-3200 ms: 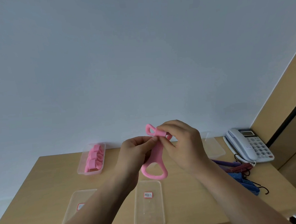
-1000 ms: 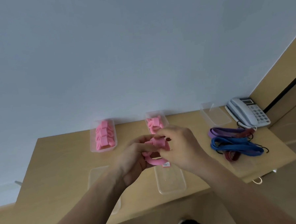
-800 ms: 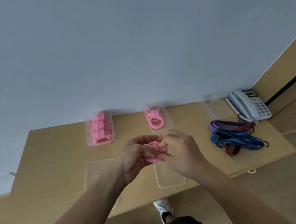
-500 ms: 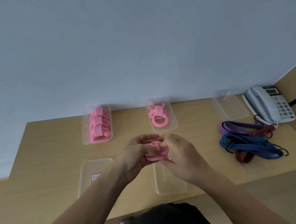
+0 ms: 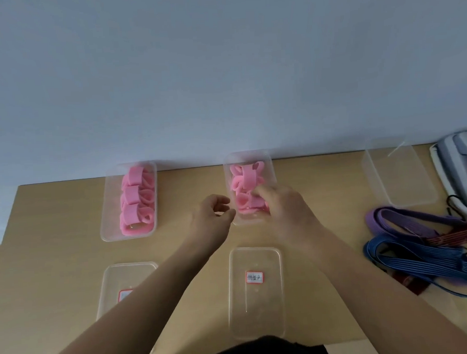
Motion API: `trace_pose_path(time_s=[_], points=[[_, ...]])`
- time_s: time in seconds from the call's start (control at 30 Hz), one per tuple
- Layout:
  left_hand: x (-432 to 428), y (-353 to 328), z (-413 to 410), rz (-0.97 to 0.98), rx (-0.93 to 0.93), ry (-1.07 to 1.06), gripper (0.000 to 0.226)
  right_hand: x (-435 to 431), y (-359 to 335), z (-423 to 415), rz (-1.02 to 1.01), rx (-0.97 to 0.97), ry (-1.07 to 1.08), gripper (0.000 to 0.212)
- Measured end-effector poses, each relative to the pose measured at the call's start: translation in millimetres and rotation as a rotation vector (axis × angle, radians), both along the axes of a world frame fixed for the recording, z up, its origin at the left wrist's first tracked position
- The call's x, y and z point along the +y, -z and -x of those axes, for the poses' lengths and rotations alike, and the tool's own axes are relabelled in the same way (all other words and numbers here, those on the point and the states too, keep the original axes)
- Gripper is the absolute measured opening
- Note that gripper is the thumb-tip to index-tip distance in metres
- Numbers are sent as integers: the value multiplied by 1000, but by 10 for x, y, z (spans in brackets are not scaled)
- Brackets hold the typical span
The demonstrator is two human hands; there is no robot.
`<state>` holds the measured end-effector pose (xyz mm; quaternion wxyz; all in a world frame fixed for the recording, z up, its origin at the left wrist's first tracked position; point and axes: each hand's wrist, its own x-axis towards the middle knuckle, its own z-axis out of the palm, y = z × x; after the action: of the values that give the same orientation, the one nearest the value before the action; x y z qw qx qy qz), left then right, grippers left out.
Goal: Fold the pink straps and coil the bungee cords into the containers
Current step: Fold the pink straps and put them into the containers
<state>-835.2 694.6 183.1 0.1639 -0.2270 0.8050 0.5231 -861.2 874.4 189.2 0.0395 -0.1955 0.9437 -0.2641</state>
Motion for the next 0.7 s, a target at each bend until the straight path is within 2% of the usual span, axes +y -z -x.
trace_pose_path(time_s=[0.1, 0.23, 0.33, 0.4, 0.53, 0.7], points=[[56, 106, 62, 36, -6, -42, 14, -26, 146, 104, -41, -66, -61, 21], [68, 160, 58, 124, 32, -24, 23, 11, 201, 144, -104, -55, -92, 35], [66, 142, 39, 158, 52, 12, 20, 39, 174, 173, -179, -44, -67, 43], [57, 95, 1, 179, 72, 59, 20, 33, 142, 152, -197, -38, -50, 51], [6, -18, -144, 280, 163, 212, 31, 36, 6, -23, -127, -12, 37, 51], [-66, -204, -431, 377, 268, 377, 37, 190, -81, -593, -138, -25, 141, 57]])
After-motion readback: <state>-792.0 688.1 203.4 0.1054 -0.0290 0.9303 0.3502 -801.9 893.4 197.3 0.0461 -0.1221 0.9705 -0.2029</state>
